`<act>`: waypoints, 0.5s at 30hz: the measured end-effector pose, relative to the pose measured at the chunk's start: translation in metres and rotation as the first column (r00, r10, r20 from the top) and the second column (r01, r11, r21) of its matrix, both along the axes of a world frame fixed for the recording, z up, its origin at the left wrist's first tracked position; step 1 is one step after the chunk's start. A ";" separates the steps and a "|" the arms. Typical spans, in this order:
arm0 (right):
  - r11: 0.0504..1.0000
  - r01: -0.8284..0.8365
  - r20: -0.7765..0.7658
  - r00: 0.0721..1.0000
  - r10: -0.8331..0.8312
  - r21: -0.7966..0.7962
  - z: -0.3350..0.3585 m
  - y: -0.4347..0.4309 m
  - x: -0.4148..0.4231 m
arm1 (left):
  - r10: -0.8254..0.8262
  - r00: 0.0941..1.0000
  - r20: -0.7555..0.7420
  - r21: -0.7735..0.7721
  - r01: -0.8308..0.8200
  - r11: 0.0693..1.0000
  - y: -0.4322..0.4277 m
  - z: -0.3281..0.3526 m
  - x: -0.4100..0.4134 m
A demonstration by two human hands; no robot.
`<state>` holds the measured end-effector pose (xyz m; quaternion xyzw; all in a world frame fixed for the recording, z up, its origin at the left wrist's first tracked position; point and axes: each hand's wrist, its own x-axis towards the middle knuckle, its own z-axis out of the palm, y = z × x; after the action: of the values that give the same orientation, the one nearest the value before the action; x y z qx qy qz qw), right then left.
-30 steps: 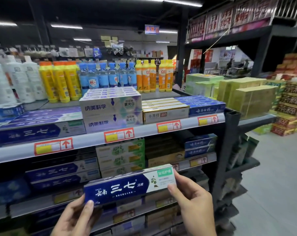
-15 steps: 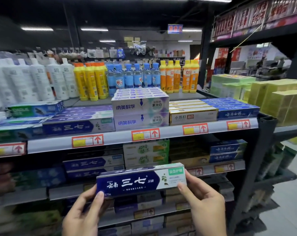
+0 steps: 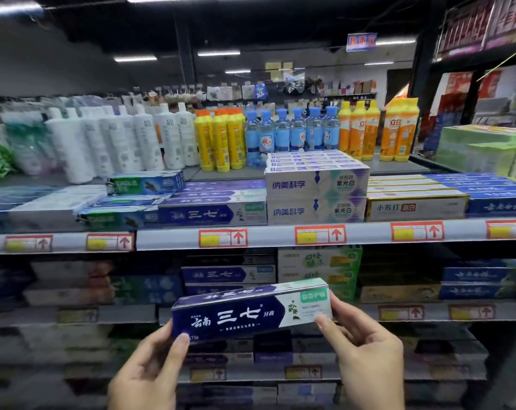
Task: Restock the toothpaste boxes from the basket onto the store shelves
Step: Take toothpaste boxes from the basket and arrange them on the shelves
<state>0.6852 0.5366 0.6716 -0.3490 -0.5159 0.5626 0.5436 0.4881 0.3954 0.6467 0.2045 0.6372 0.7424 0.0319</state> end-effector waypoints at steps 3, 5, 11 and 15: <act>1.000 0.006 0.017 1.000 -0.007 0.024 0.006 -0.006 -0.018 | -0.031 0.999 -0.033 -0.029 0.030 0.999 -0.009 0.007 -0.019; 0.999 0.008 0.009 1.000 -0.008 0.042 0.012 -0.011 -0.030 | -0.053 0.998 -0.047 -0.028 0.052 0.998 -0.013 0.013 -0.034; 0.989 0.075 -0.011 0.997 -0.075 0.125 0.028 -0.020 -0.079 | -0.079 0.992 -0.098 0.045 0.083 0.996 -0.022 0.027 -0.089; 0.974 0.125 -0.046 0.992 -0.118 0.188 0.034 -0.022 -0.107 | -0.142 0.983 -0.120 0.077 0.152 0.985 -0.022 0.039 -0.130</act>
<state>0.5777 0.5149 0.7058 -0.3167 -0.5356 0.4824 0.6166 0.3579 0.3731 0.6858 0.2943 0.5887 0.7518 0.0413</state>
